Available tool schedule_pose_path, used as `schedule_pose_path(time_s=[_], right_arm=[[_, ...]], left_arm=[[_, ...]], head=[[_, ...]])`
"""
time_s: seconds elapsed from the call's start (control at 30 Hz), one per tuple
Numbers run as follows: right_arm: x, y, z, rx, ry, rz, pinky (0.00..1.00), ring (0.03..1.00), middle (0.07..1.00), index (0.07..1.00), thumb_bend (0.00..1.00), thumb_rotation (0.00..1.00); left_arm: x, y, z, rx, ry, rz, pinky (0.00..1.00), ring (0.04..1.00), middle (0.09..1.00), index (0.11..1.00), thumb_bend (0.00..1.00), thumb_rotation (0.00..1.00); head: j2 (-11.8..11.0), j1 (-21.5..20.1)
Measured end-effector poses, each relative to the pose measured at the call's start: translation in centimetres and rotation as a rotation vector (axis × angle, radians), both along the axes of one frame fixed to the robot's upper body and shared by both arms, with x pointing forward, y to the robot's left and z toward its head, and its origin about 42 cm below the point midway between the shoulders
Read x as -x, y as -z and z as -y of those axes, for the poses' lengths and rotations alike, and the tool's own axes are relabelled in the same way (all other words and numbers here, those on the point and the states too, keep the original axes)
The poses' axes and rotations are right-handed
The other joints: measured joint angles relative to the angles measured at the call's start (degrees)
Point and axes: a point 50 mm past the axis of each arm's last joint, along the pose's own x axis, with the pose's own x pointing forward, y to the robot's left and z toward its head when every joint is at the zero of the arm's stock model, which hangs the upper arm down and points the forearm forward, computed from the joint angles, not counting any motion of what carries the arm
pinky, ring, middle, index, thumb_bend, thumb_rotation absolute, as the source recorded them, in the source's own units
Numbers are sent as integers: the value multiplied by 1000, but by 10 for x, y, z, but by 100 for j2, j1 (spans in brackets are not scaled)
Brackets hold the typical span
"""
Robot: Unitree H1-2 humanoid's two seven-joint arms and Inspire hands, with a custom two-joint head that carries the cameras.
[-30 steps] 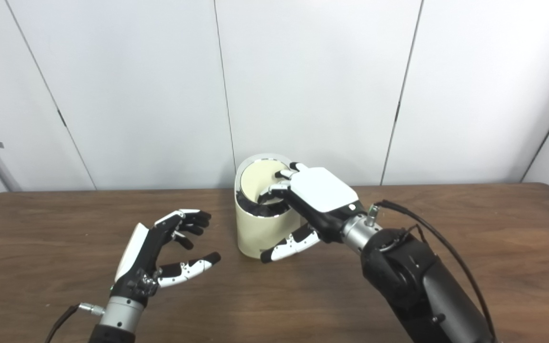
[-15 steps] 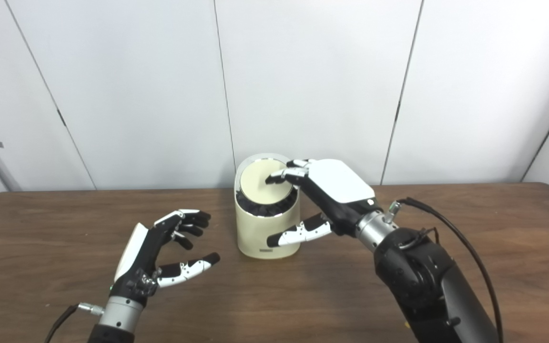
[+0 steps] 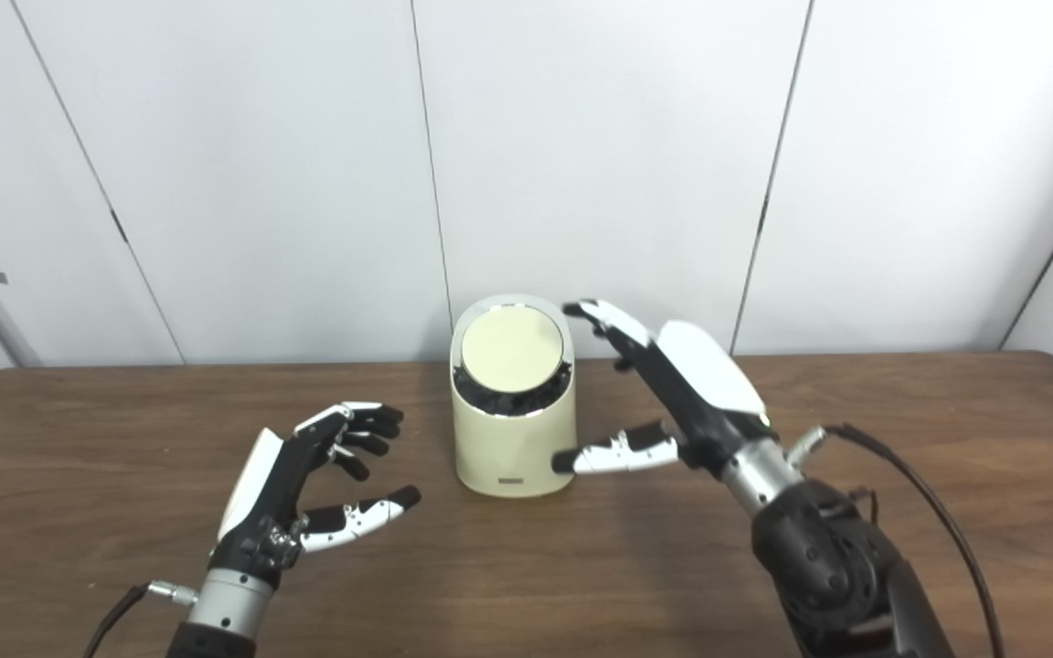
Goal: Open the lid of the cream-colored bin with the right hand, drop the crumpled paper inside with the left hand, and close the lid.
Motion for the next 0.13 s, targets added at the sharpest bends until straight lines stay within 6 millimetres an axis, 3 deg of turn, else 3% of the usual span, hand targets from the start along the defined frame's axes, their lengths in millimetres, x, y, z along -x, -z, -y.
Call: schedule_pose_path(time_s=[0.13], right_arm=[[0, 7, 8, -42, 20, -18, 674, 837, 913, 941, 786, 344]], left_arm=[[0, 0, 0, 13, 6, 1, 493, 633, 688, 706, 684, 74]], head=[[-18, -26]])
